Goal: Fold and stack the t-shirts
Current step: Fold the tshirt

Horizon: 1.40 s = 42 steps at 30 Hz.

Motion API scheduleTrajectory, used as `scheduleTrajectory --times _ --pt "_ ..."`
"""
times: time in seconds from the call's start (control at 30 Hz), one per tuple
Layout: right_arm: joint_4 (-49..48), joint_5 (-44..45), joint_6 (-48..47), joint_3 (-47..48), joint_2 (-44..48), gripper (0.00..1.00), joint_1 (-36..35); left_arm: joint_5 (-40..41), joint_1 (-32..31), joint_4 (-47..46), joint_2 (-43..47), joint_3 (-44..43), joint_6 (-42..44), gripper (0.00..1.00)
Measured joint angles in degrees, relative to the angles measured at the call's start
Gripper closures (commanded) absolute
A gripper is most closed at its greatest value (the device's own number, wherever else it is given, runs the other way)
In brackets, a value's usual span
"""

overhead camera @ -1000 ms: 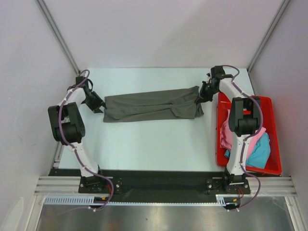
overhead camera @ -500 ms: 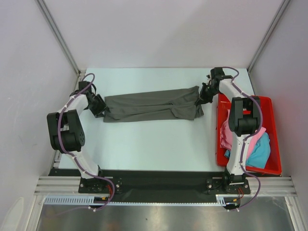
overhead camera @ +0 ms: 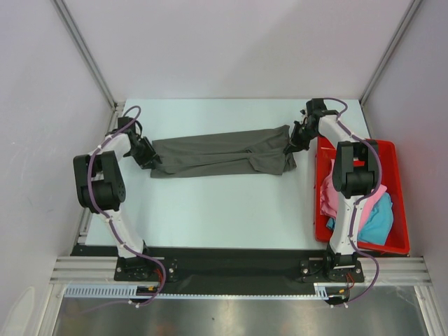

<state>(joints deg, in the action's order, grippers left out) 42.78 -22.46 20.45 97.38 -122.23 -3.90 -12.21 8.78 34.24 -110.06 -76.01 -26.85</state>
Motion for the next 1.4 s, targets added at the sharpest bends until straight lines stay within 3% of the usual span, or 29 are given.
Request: scheduleTrajectory --times 0.2,0.3,0.47,0.63,0.93,1.2,1.4 --pt "-0.02 -0.02 0.00 0.00 0.00 0.99 0.02 0.00 -0.02 0.55 -0.31 0.20 -0.02 0.56" --pt "-0.02 -0.04 -0.02 0.00 0.00 0.99 0.02 0.02 -0.02 0.70 -0.33 0.35 0.00 0.59" --pt "-0.02 -0.09 -0.07 0.00 0.00 0.99 0.02 -0.07 -0.04 0.76 -1.01 0.35 0.00 0.72" --pt "0.00 -0.20 -0.15 0.00 0.00 0.99 0.02 0.11 -0.07 1.53 -2.45 -0.37 0.22 1.00" --pt "0.72 -0.48 0.33 -1.31 1.99 1.00 0.02 0.59 -0.52 5.86 2.82 0.61 0.33 0.99" --pt "3.19 -0.37 0.83 -10.19 13.46 1.00 -0.02 0.90 -1.77 8.15 22.29 13.55 -0.48 1.00" --pt "4.55 0.22 0.70 -18.45 20.35 1.00 -0.31 1.55 -1.79 10.23 30.21 24.79 -2.27 0.95"
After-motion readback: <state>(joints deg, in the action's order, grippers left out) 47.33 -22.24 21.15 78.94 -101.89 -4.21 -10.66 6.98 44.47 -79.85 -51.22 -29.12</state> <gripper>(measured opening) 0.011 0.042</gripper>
